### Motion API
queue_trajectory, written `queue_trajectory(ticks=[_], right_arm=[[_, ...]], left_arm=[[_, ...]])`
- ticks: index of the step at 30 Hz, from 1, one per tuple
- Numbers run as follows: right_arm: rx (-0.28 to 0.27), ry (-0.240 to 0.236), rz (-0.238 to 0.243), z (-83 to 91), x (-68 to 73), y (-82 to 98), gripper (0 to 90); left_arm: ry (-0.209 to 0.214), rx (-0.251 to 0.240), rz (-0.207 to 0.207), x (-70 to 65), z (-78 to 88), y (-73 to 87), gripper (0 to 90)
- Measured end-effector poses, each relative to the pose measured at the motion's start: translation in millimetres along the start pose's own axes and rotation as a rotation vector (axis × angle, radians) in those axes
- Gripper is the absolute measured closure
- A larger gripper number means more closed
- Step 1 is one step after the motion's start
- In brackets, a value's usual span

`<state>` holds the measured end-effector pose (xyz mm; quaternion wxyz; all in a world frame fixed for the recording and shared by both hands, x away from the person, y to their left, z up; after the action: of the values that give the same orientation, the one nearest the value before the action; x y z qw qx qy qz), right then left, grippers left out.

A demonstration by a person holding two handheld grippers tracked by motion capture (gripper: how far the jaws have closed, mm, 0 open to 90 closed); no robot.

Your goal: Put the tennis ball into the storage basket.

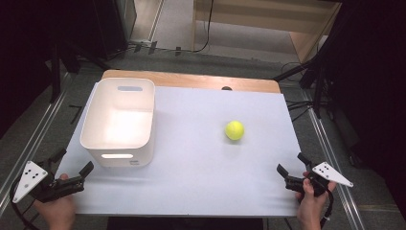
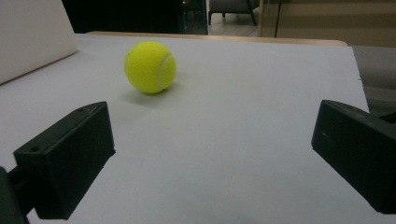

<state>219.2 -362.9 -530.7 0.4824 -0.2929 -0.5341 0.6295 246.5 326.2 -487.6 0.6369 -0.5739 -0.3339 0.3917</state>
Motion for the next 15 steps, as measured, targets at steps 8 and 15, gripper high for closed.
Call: queue_trajectory(ticks=[8,15], right_arm=[[0.022,0.007,0.042,-1.9,3.4,-0.4,0.0],[0.069,-0.009,0.072,-6.8,11.2,-6.5,0.0]], left_arm=[[-0.004,0.001,-0.002,0.4,-0.4,0.1,0.0],[-0.003,0.002,-0.011,-0.8,-0.1,0.5,0.0]])
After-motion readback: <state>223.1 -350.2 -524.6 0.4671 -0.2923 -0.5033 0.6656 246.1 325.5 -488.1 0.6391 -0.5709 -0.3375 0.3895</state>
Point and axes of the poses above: each handheld gripper's, and its own axes: z roughly backward along the jaws, y roughly out of its underside, x roughly to its left, the point moved 3 cm from there along -z, roughly forward along the jaws, and after that the axes turned 2 degrees about -x, right-handed, at the moved point
